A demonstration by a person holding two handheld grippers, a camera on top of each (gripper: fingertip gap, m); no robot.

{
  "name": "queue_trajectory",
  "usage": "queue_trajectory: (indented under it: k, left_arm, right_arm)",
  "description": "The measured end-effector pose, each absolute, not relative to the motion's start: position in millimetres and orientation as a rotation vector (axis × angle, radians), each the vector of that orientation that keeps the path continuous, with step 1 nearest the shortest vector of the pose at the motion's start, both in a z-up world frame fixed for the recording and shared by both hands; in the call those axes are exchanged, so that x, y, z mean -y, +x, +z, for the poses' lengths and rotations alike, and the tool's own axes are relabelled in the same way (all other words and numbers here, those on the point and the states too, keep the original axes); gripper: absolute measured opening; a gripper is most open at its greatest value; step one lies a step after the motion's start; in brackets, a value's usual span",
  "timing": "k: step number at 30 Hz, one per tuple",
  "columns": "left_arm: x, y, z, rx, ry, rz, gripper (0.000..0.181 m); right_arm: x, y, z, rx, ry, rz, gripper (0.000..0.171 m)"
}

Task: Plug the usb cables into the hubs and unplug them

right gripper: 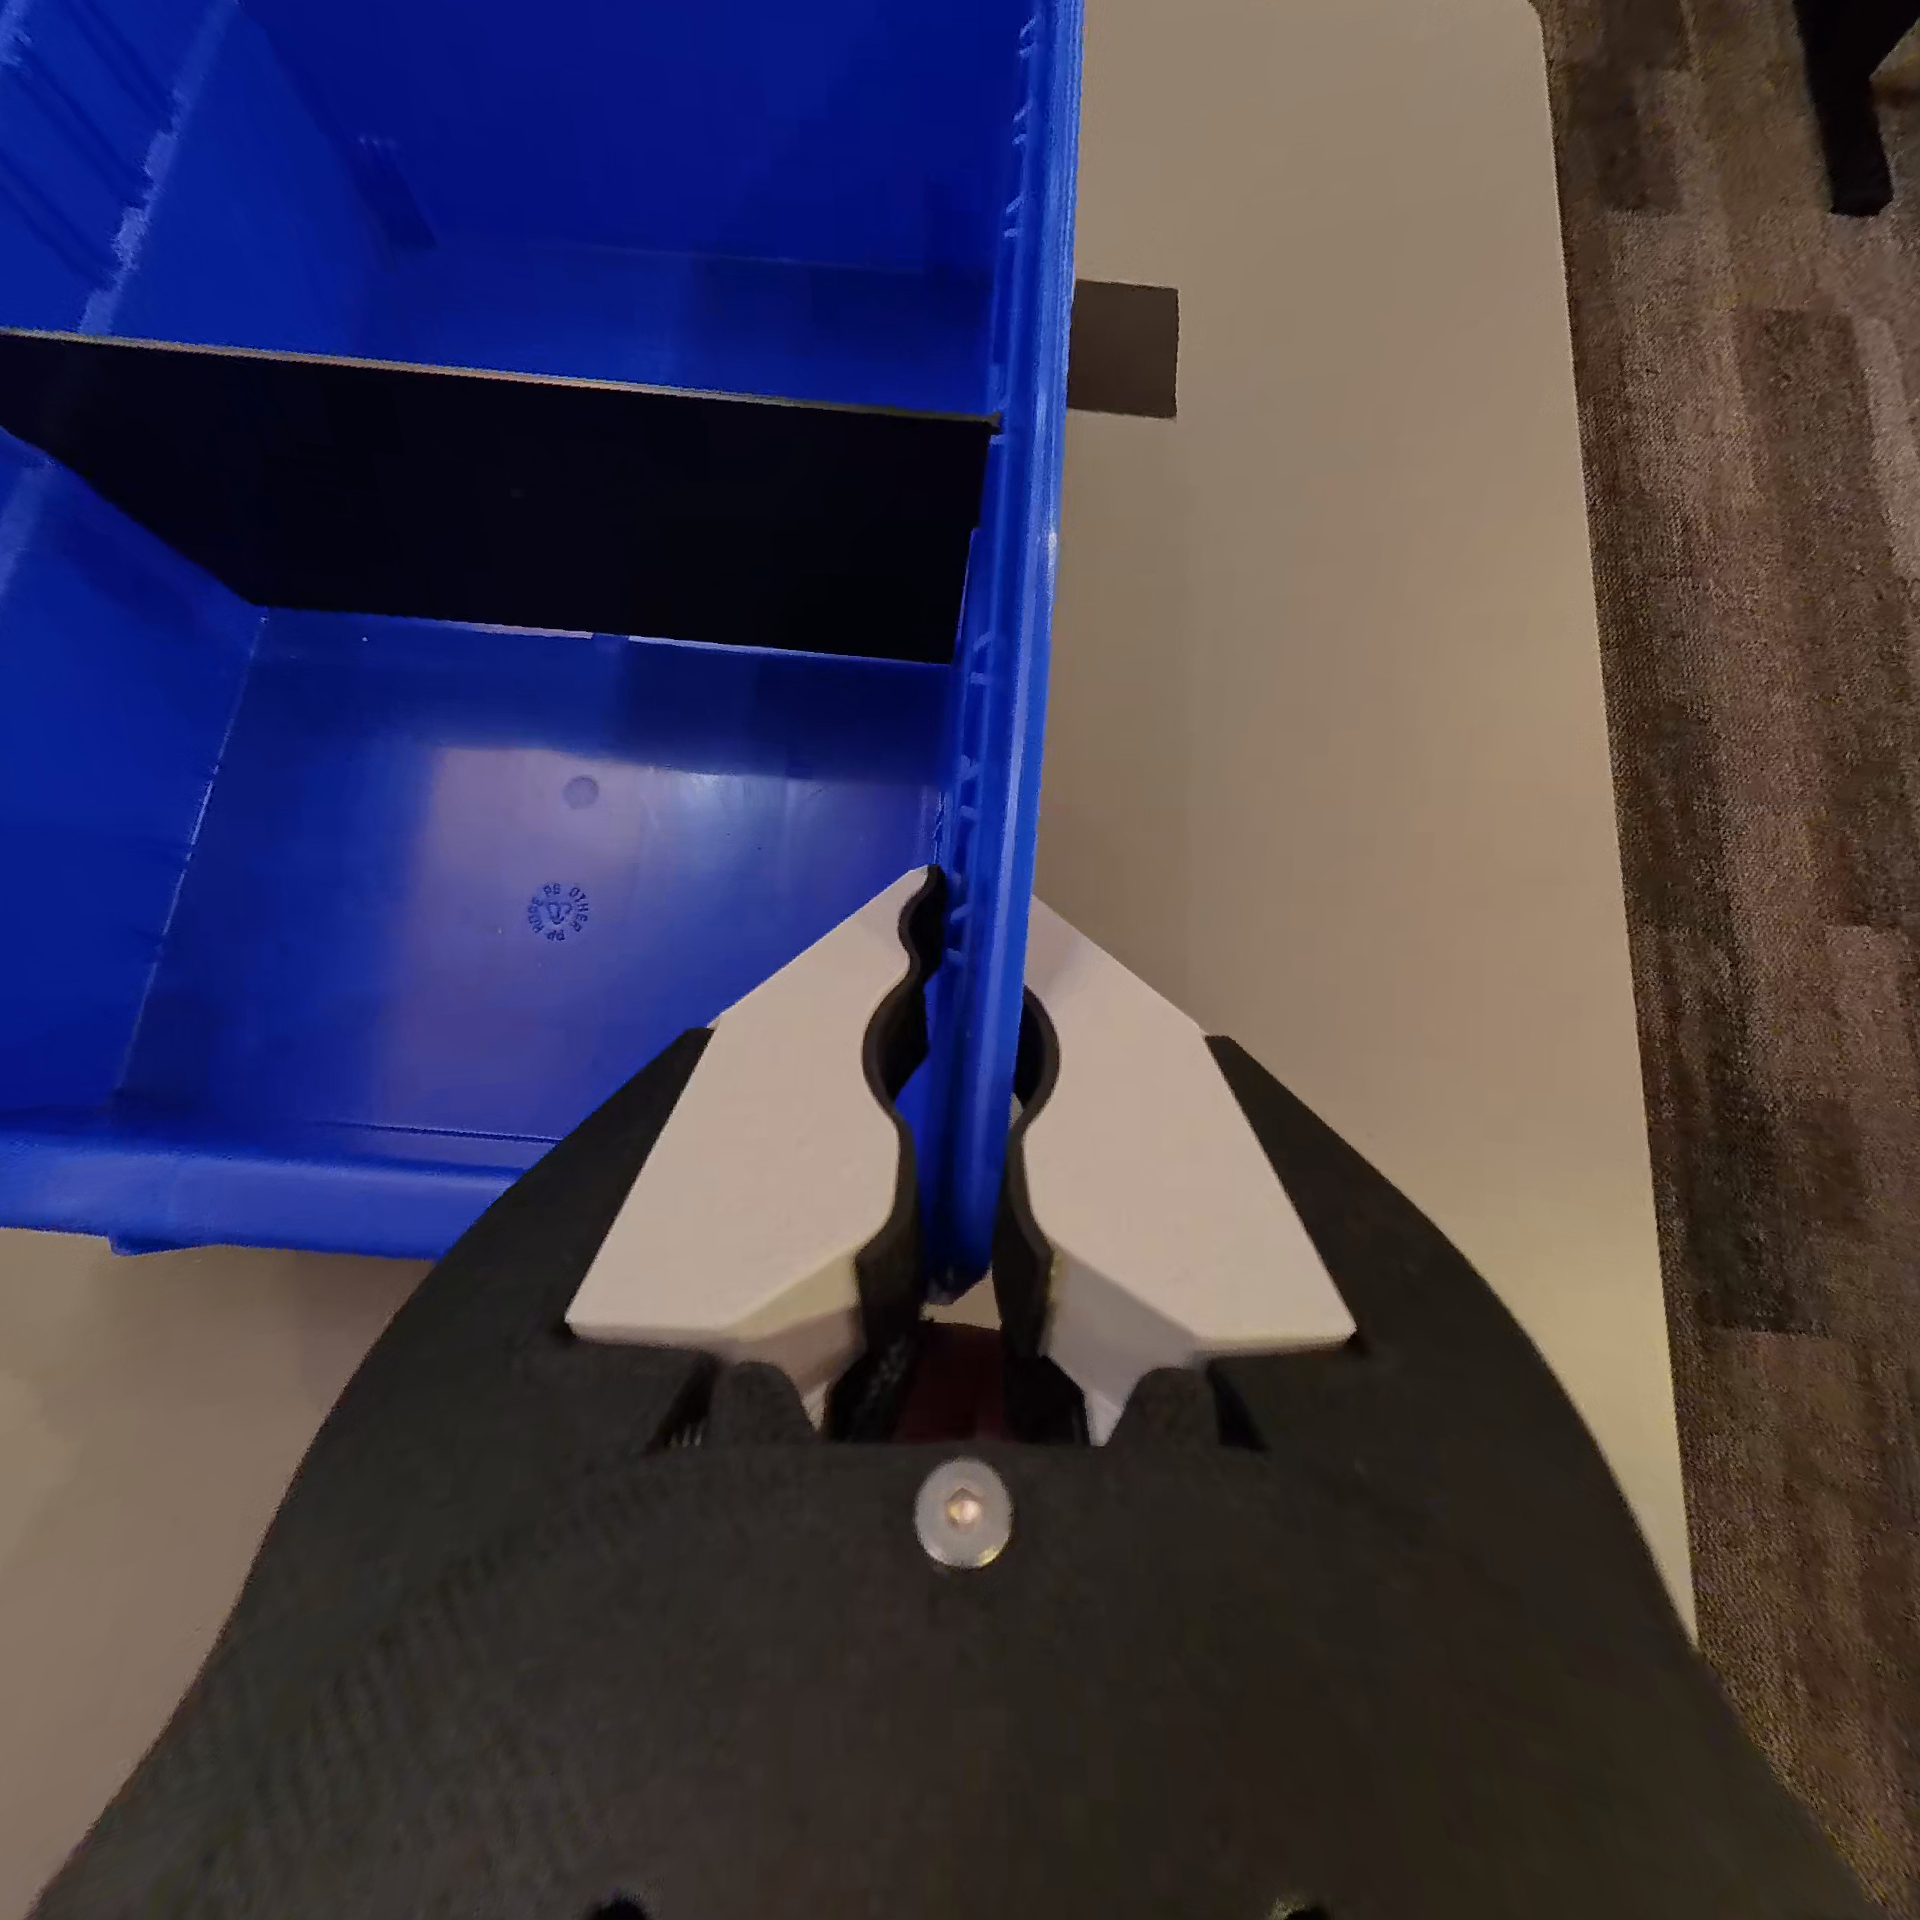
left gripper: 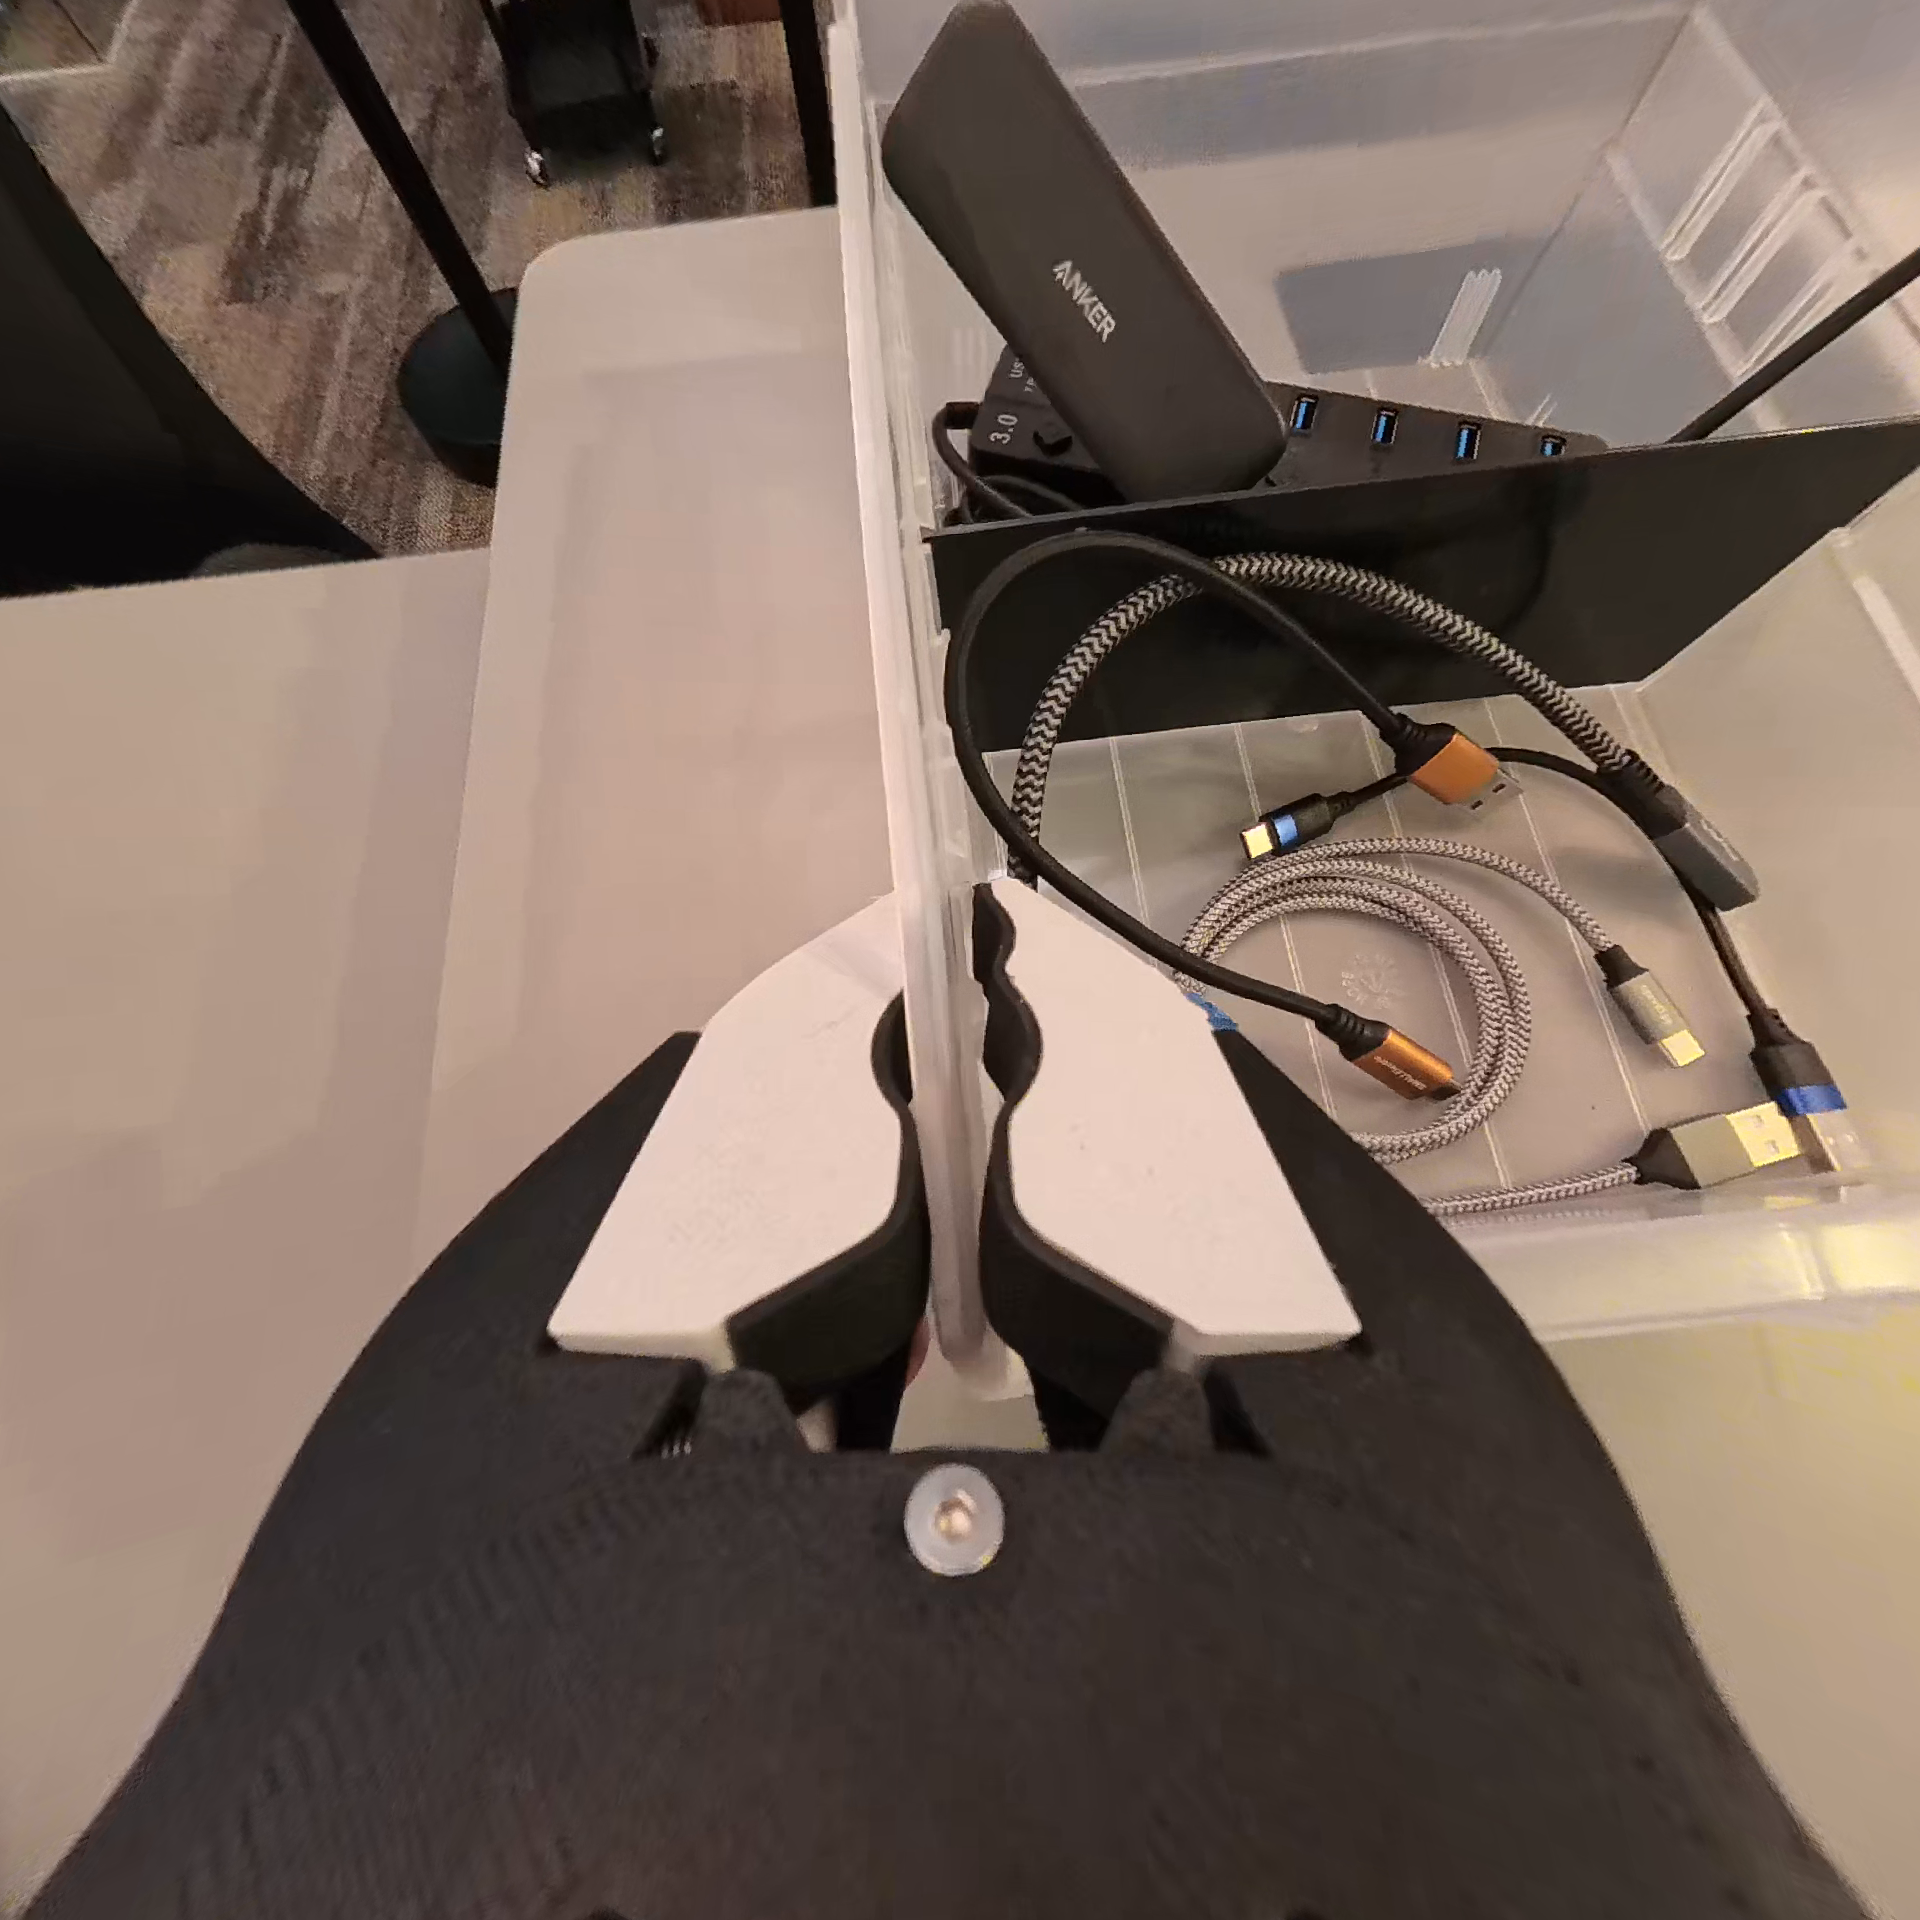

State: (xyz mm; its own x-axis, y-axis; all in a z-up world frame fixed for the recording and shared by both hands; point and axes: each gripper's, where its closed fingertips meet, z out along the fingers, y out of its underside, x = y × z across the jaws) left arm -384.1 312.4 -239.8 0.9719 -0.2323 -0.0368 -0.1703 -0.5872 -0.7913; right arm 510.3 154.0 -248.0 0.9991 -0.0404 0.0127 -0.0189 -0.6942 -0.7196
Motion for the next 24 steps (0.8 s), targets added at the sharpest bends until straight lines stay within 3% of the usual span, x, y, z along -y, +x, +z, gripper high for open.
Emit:
queue_trajectory:
  k: [5, 8, 9, 14, 24]
  left_arm:
    - [-321.2, -382.2, -238.8, -0.284, -2.204, -0.095, 0.010]
    - [-319.1, -393.3, -213.3, -0.232, -2.106, -0.106, 0.044]
    - [-316.4, -396.3, -201.9, -0.226, -2.070, -0.108, 0.053]
    - [-302.6, -371.6, -117.8, -0.273, -1.821, -0.124, 0.065]
    - [-294.1, -190.0, 14.9, -0.509, -1.427, -0.294, 0.061]
  right_arm:
    - [-159.8, 508.9, -244.9, -0.013, -2.336, -0.058, 0.004]
    - [-149.2, 508.9, -224.0, -0.011, -2.270, -0.044, 0.050]
    - [-144.3, 507.9, -211.3, 0.003, -2.227, -0.041, 0.055]
    - [-135.0, 459.4, -114.6, 0.167, -1.951, -0.022, 0.055]
    - [-176.0, 280.3, 55.0, 0.408, -1.448, 0.134, 0.051]
